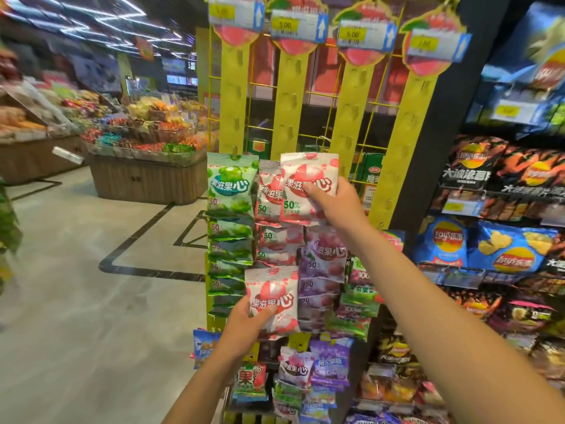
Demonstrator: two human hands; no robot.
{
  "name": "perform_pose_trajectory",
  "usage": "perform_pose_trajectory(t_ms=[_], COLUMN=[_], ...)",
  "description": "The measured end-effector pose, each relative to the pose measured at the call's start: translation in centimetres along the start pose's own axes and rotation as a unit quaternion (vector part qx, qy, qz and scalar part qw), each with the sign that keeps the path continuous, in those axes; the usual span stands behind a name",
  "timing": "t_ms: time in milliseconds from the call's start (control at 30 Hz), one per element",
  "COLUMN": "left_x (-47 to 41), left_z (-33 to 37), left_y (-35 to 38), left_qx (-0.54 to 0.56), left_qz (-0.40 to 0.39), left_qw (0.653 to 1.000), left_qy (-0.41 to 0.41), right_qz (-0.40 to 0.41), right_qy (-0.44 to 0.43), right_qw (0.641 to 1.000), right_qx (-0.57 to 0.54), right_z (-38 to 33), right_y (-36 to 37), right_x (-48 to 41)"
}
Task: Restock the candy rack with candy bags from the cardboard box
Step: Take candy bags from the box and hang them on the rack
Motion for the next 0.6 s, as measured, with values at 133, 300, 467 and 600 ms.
perform_pose_trajectory(t_ms=[133, 300, 467, 600], left_x=[-0.3, -0.3, -0.3, -0.2], left_z=[-0.3, -0.4, -0.9, -1.4], left_y=[-0.7, -1.2, -1.7, -2.0], left_qx=[-0.001, -0.002, 0.006, 0.006], left_qz=[0.004, -0.006, -0.007, -0.001], left_qw=[1.000, 1.000, 1.000, 1.000], left_qy=[0.001, 0.002, -0.005, -0.017], right_qz=[0.007, 0.032, 0.040, 0.037], right_qy=[-0.014, -0.016, 0.019, 0.027], right_qw=[1.000, 0.999, 0.999, 0.998], right_qx=[-0.004, -0.017, 0.007, 0.038], right_z=[-4.0, -5.6, -3.4, -1.6], right_y=[1.6, 2.7, 3.7, 4.0], right_x=[-3.3, -5.9, -6.0, -5.5])
Point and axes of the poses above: each hand's wrist, its own x-axis away from the middle knuckle, its own y-axis out of the palm, z = x × y, the point moved 3 cm from there along -x, towards the middle knuckle, and after that the axes turned 7 degrees about x, right-handed, at the moved point
